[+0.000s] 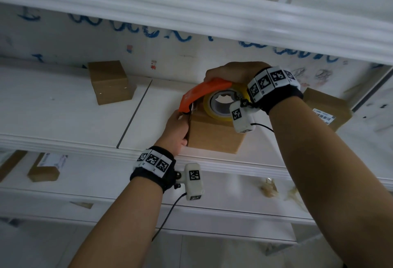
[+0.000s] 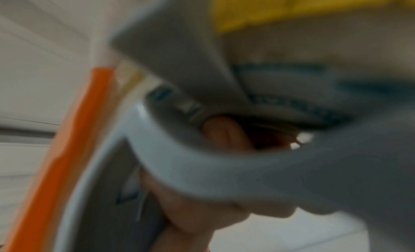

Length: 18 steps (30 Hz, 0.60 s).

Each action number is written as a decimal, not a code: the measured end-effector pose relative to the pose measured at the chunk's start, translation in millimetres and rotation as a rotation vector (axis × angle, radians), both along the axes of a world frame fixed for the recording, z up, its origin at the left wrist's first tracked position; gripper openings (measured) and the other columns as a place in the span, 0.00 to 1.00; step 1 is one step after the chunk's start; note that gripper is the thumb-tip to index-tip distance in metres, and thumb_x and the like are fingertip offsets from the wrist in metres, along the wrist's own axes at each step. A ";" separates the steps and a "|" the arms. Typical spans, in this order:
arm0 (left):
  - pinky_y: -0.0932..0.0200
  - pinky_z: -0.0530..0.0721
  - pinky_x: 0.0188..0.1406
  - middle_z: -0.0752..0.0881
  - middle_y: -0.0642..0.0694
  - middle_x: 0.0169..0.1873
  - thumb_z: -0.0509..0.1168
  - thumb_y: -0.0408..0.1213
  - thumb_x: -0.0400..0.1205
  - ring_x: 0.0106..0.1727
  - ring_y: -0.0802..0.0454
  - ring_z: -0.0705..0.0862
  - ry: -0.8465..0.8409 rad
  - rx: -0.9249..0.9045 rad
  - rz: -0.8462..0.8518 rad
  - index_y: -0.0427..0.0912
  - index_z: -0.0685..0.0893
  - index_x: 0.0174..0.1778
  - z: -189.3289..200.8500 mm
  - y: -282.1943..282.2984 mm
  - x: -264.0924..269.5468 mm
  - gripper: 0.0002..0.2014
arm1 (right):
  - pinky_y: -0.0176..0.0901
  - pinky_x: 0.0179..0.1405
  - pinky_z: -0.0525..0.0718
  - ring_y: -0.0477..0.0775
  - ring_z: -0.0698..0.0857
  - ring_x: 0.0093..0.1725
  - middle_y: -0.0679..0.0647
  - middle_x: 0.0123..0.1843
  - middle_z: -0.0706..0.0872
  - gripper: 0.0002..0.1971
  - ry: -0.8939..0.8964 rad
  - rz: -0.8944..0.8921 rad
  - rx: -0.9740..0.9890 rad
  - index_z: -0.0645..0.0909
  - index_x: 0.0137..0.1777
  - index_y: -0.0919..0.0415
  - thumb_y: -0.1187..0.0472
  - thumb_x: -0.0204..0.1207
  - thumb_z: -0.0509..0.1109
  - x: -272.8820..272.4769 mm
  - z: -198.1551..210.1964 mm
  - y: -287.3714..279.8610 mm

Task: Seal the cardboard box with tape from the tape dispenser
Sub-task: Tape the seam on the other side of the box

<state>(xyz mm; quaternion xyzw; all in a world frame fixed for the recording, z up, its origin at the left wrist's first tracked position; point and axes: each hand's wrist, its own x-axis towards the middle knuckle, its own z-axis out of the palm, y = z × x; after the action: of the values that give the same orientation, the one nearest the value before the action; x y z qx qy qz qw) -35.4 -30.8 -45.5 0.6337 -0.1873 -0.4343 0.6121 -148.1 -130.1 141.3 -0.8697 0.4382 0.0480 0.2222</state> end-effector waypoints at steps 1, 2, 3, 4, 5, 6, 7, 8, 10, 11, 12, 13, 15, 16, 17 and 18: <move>0.65 0.65 0.16 0.80 0.47 0.33 0.54 0.43 0.91 0.24 0.53 0.73 -0.014 -0.015 0.010 0.53 0.84 0.64 1.0 1.0 0.7 0.13 | 0.49 0.55 0.76 0.54 0.83 0.48 0.55 0.50 0.87 0.21 -0.006 0.002 0.000 0.84 0.46 0.53 0.34 0.78 0.67 -0.6 0.2 0.9; 0.63 0.71 0.17 0.82 0.45 0.35 0.56 0.42 0.92 0.27 0.50 0.77 -0.044 -0.038 0.043 0.53 0.85 0.63 0.6 1.2 1.8 0.13 | 0.49 0.55 0.76 0.53 0.82 0.48 0.55 0.49 0.87 0.20 -0.008 0.002 -0.001 0.83 0.44 0.52 0.35 0.78 0.67 -1.3 0.2 1.4; 0.58 0.81 0.23 0.86 0.43 0.38 0.57 0.40 0.91 0.31 0.45 0.83 -0.074 -0.079 0.094 0.53 0.86 0.61 -0.8 0.9 2.4 0.13 | 0.48 0.55 0.76 0.53 0.82 0.48 0.55 0.49 0.87 0.20 -0.013 0.000 0.002 0.83 0.44 0.52 0.35 0.78 0.67 -1.4 0.1 1.5; 0.51 0.89 0.33 0.89 0.42 0.42 0.57 0.39 0.91 0.39 0.40 0.88 -0.102 -0.120 0.136 0.54 0.88 0.58 -2.5 -0.3 2.5 0.13 | 0.48 0.54 0.76 0.53 0.83 0.47 0.55 0.49 0.87 0.20 -0.016 -0.006 0.007 0.84 0.44 0.52 0.34 0.78 0.67 -1.4 0.0 0.9; 0.43 0.93 0.45 0.92 0.41 0.47 0.57 0.40 0.90 0.47 0.36 0.91 -0.107 -0.156 0.154 0.54 0.89 0.56 -4.4 -1.4 2.1 0.14 | 0.48 0.53 0.76 0.53 0.83 0.47 0.55 0.48 0.87 0.21 -0.021 -0.011 0.013 0.84 0.45 0.53 0.34 0.77 0.67 -1.5 -0.2 0.6; 0.37 0.93 0.52 0.92 0.40 0.50 0.56 0.42 0.91 0.52 0.35 0.92 -0.081 -0.167 0.144 0.55 0.90 0.54 -4.5 -2.7 0.3 0.15 | 0.48 0.53 0.76 0.53 0.83 0.47 0.55 0.48 0.87 0.21 -0.025 -0.016 0.018 0.84 0.45 0.53 0.34 0.77 0.67 -1.1 -0.8 -0.1; 0.31 0.92 0.54 0.93 0.37 0.52 0.56 0.44 0.92 0.54 0.33 0.92 -0.041 -0.162 0.122 0.53 0.90 0.54 -3.3 -3.9 -2.1 0.16 | 0.48 0.53 0.76 0.53 0.83 0.47 0.55 0.48 0.87 0.20 -0.032 -0.017 0.023 0.84 0.45 0.53 0.35 0.77 0.68 -1.4 -0.7 -0.4; 0.27 0.90 0.54 0.93 0.34 0.52 0.56 0.45 0.92 0.55 0.31 0.92 0.001 -0.139 0.099 0.50 0.90 0.53 -1.4 -5.8 -3.0 0.16 | 0.48 0.53 0.76 0.53 0.83 0.46 0.55 0.48 0.87 0.20 -0.037 -0.018 0.029 0.84 0.45 0.53 0.35 0.78 0.68 -1.2 -1.2 -0.8; 0.25 0.89 0.55 0.94 0.35 0.50 0.60 0.47 0.91 0.55 0.32 0.92 0.062 -0.103 0.067 0.44 0.91 0.51 5.3 -8.8 -2.5 0.16 | 0.47 0.51 0.76 0.53 0.82 0.45 0.55 0.46 0.86 0.20 -0.041 -0.017 0.038 0.83 0.44 0.54 0.36 0.78 0.68 -1.1 -2.1 -1.1; 0.26 0.89 0.57 0.93 0.35 0.50 0.62 0.47 0.91 0.56 0.31 0.92 0.075 -0.101 0.054 0.42 0.90 0.50 7.6 -11.3 -1.1 0.15 | 0.47 0.49 0.76 0.53 0.82 0.44 0.55 0.46 0.87 0.20 -0.043 -0.019 0.040 0.84 0.45 0.54 0.36 0.78 0.68 -1.0 -2.6 -1.4; 0.26 0.88 0.59 0.92 0.33 0.50 0.64 0.46 0.90 0.58 0.29 0.91 0.074 -0.090 0.041 0.41 0.90 0.49 9.5 -12.7 0.1 0.15 | 0.47 0.49 0.76 0.53 0.83 0.44 0.55 0.45 0.87 0.20 -0.047 -0.024 0.044 0.84 0.45 0.54 0.35 0.77 0.68 -0.9 -3.7 -2.1; 0.26 0.88 0.60 0.92 0.32 0.51 0.65 0.46 0.90 0.59 0.27 0.90 0.069 -0.078 0.028 0.40 0.90 0.50 10.9 -13.4 0.9 0.14 | 0.47 0.49 0.77 0.53 0.83 0.43 0.55 0.45 0.88 0.21 -0.053 -0.028 0.049 0.84 0.45 0.54 0.35 0.76 0.69 -0.9 -4.3 -2.5; 0.25 0.87 0.61 0.91 0.29 0.54 0.64 0.45 0.90 0.59 0.26 0.90 0.061 -0.063 0.016 0.39 0.90 0.51 11.5 -13.5 1.3 0.14 | 0.47 0.48 0.76 0.52 0.82 0.43 0.54 0.45 0.87 0.20 -0.061 -0.021 0.048 0.84 0.44 0.53 0.35 0.76 0.69 -0.7 -4.5 -2.7; 0.24 0.87 0.60 0.91 0.28 0.54 0.63 0.43 0.91 0.59 0.26 0.90 0.059 -0.056 0.016 0.39 0.90 0.50 12.5 -12.5 0.6 0.14 | 0.47 0.48 0.76 0.52 0.82 0.44 0.54 0.46 0.86 0.19 -0.059 -0.007 0.041 0.83 0.43 0.52 0.36 0.77 0.68 -0.6 -4.3 -2.2; 0.23 0.86 0.60 0.91 0.29 0.53 0.62 0.42 0.91 0.59 0.26 0.90 0.053 -0.053 0.020 0.39 0.89 0.49 12.3 -12.3 0.6 0.14 | 0.48 0.48 0.75 0.51 0.81 0.45 0.54 0.47 0.85 0.18 -0.058 0.006 0.033 0.82 0.42 0.51 0.37 0.79 0.67 -0.6 -4.3 -1.7; 0.22 0.86 0.59 0.91 0.29 0.51 0.60 0.40 0.91 0.58 0.26 0.90 0.044 -0.045 0.023 0.40 0.89 0.48 12.4 -11.8 0.5 0.14 | 0.48 0.49 0.74 0.51 0.80 0.45 0.54 0.47 0.84 0.17 -0.057 0.014 0.027 0.81 0.41 0.51 0.38 0.80 0.66 -0.7 -4.3 -1.3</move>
<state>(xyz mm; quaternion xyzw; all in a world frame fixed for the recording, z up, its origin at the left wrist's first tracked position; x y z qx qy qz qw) -34.9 -42.6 -33.0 0.6123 -0.1761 -0.4367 0.6350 -148.8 -131.4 137.0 -0.8706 0.4248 0.0306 0.2463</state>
